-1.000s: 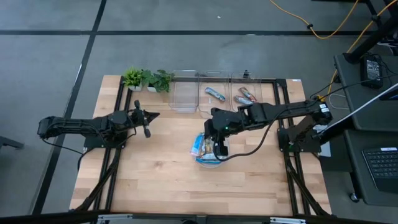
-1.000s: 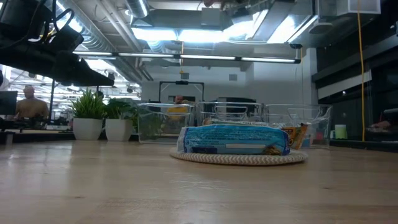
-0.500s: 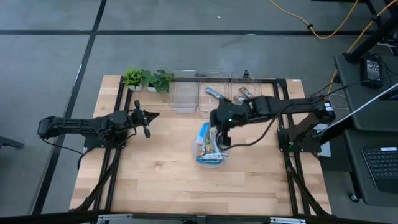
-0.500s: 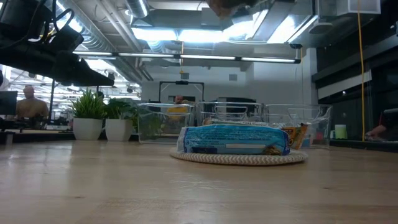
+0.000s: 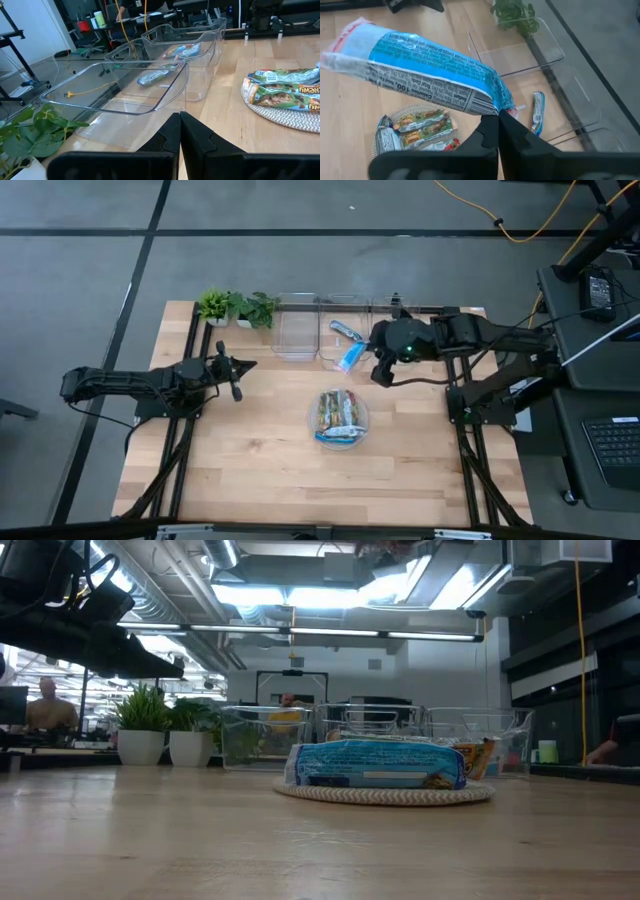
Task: Pick and place Granola Bars by type
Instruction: Put the red granola bar into the right transparent bin
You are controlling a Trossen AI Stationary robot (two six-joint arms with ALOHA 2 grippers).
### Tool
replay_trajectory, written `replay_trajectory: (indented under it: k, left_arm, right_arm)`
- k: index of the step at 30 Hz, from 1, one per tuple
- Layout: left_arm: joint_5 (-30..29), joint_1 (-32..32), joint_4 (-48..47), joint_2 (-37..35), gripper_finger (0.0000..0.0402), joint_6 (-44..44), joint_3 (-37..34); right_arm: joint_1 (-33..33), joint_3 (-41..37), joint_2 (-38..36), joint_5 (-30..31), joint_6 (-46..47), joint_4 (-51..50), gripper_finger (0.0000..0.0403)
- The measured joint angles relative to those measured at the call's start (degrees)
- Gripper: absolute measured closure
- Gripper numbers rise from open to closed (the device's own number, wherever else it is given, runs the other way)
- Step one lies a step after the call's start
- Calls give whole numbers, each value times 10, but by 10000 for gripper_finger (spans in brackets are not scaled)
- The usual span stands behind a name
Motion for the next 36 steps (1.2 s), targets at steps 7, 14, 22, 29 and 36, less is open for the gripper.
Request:
replay_trajectory:
  k: [7, 14, 22, 29, 36]
  left_arm:
    - [0, 0, 0, 0, 398, 0, 0]
    - [0, 0, 0, 0, 398, 0, 0]
    - [0, 0, 0, 0, 398, 0, 0]
    - [0, 0, 0, 0, 398, 0, 0]
    - [0, 0, 0, 0, 398, 0, 0]
  right_arm:
    - [0, 0, 3, 0, -17, -3, 402]
    - [-8, 0, 3, 0, -65, 16, 402]
    - [-55, 0, 3, 0, -141, 14, 401]
    - [-163, 0, 3, 1, -173, -11, 402]
    - [-276, 0, 3, -1, -200, -33, 402]
